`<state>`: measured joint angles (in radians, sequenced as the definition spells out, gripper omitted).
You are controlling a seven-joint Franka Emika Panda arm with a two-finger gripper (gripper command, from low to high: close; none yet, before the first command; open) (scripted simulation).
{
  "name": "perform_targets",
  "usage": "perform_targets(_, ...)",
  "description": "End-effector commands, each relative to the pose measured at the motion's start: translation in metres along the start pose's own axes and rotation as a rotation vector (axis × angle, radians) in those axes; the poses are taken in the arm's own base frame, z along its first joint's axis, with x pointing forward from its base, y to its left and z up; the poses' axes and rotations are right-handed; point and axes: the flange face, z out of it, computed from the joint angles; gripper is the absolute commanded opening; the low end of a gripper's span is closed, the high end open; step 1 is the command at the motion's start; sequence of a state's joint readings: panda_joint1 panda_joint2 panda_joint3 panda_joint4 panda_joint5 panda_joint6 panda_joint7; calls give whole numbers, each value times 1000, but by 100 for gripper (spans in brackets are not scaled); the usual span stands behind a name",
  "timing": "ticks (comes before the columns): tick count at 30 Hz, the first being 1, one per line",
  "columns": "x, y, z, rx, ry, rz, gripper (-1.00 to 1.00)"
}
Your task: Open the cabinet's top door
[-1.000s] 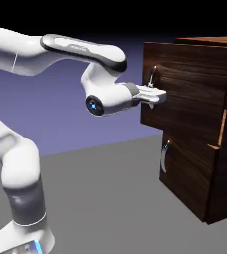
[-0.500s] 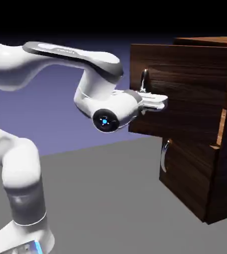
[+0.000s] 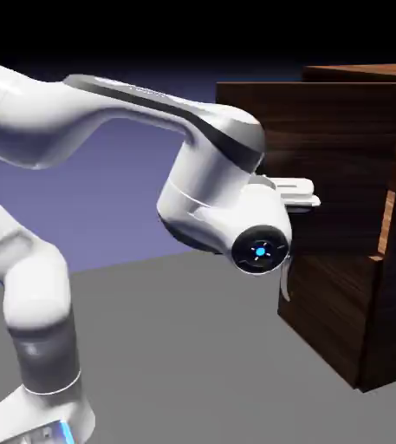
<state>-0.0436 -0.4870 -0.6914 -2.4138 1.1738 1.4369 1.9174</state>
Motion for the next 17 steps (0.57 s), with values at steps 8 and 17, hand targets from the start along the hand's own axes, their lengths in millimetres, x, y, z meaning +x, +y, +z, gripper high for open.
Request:
perform_targets(8, -20, -21, -43, -125, 125, 1, -100)
perform_targets(17, -41, -42, -75, -227, 228, 1, -100)
